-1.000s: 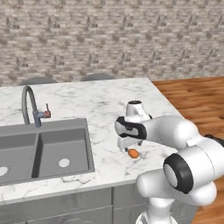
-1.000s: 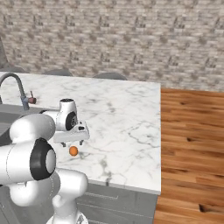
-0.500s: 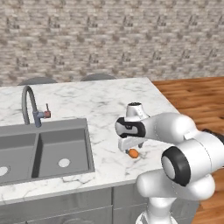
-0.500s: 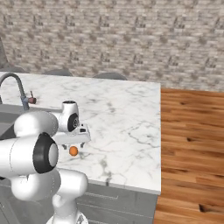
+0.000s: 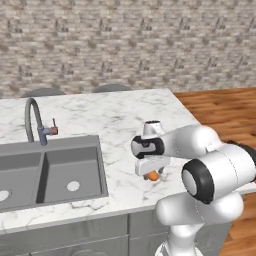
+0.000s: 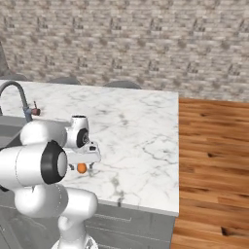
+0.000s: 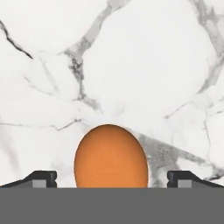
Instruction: Gather the eggs and milk located in the vicinity of the sink area and place them right next to the bowl.
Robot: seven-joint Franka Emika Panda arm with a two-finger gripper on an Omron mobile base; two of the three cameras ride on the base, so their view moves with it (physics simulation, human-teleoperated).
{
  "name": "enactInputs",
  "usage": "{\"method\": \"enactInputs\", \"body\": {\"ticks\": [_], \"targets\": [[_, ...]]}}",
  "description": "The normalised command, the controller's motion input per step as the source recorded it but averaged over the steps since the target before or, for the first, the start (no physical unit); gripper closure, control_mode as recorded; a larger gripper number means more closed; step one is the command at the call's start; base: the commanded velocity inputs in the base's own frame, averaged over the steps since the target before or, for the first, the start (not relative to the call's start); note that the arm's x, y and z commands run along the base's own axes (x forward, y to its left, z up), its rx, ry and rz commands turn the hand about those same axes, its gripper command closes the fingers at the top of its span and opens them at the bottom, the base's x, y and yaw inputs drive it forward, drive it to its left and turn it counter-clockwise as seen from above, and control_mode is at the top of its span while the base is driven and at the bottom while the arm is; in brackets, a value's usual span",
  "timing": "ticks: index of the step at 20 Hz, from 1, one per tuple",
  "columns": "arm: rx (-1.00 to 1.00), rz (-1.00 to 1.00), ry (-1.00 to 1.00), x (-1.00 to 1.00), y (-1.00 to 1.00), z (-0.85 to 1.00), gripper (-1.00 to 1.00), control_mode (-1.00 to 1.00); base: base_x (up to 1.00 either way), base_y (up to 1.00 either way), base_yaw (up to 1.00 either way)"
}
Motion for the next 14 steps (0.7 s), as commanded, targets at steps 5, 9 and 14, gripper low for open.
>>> {"method": "enactInputs", "body": {"ticks": [5, 9, 14], "targets": [[0.0, 0.0, 0.01, 0.0, 0.0, -0.14, -1.0, -1.0, 0.0, 0.0, 0.0], [0.0, 0.0, 0.0, 0.0, 0.0, -0.13, -1.0, -1.0, 0.0, 0.0, 0.0], [0.0, 0.0, 0.0, 0.0, 0.0, -0.07, 1.0, -1.0, 0.0, 0.0, 0.0]]}}
